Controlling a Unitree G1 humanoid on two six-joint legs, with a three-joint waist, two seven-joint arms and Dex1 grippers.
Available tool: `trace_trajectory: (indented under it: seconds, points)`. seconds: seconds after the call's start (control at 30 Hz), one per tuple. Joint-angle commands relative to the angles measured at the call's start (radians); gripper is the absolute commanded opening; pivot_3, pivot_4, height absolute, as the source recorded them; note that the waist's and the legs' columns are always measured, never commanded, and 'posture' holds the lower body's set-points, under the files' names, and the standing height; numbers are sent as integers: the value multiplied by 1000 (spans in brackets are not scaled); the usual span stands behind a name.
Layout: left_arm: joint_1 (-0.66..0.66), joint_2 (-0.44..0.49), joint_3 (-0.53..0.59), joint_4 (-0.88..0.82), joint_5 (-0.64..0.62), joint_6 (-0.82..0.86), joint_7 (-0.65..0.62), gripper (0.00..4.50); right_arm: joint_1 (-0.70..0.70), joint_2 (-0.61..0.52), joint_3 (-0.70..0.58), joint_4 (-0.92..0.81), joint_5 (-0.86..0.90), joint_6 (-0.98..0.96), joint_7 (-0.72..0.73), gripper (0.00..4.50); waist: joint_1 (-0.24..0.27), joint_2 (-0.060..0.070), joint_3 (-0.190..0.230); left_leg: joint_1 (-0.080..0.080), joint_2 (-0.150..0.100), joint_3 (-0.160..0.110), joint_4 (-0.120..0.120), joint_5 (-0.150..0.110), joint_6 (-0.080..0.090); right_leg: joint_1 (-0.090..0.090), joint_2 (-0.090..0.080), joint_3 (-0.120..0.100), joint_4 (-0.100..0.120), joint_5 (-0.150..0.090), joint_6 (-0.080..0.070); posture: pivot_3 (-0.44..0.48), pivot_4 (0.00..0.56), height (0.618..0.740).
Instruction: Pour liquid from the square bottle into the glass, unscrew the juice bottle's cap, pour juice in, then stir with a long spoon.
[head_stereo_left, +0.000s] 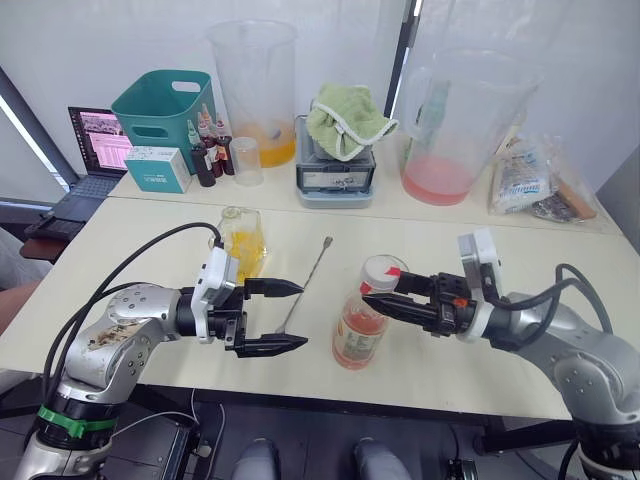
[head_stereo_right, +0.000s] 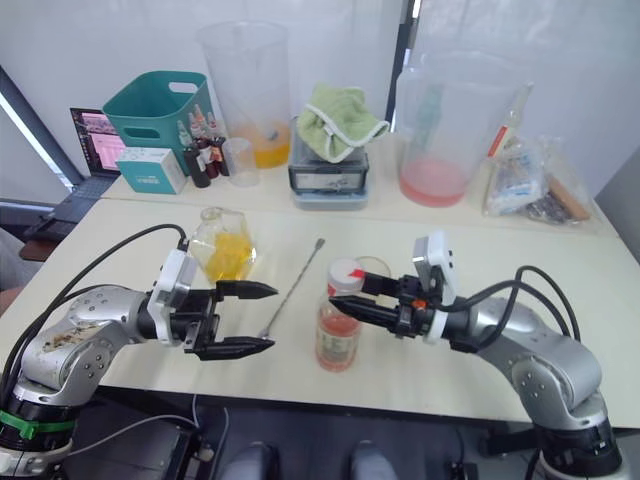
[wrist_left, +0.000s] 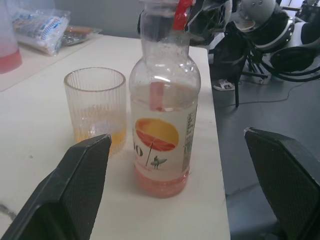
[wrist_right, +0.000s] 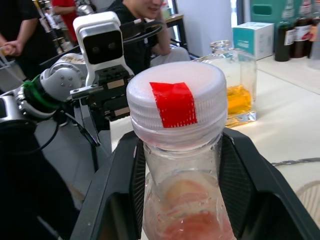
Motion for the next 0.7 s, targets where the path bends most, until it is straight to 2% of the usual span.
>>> trace_trajectory:
  seconds: [0.03,0.1,0.23,0.37,0.5,0.7]
  points:
    - [-3,2,12,14,12,-42,-21,4500,31,36,-50,-199,-11,-6,-207,1503,0,0,0,0,0,0,0,0,0,0,0,0,1,0,0,0,150,740]
    - [-4,2,12,22,13,-49,-25,4500,42,41,-43,-244,-21,3,-270,1503,0,0,0,0,0,0,0,0,0,-1,0,0,1,0,0,0,150,740]
    - [-13,1,11,46,14,-62,-32,4500,90,64,-19,-373,-12,63,-491,1503,0,0,0,-1,0,0,0,0,0,-1,0,0,1,0,0,0,150,740]
    - [-29,-9,3,60,19,-65,-32,4500,152,131,81,-456,-91,106,-678,1503,-1,0,0,-1,0,0,0,0,0,-1,0,0,1,0,0,0,150,740]
    - [-35,-13,3,58,20,-59,-30,4500,223,154,130,-456,-188,93,-727,1503,0,0,0,0,0,0,0,0,0,-1,0,0,1,0,0,0,150,740]
    - [-47,-15,0,57,20,-52,-28,4500,308,179,190,-432,-280,39,-711,1503,-1,0,0,2,0,0,0,0,0,1,0,0,1,-1,-1,0,150,740]
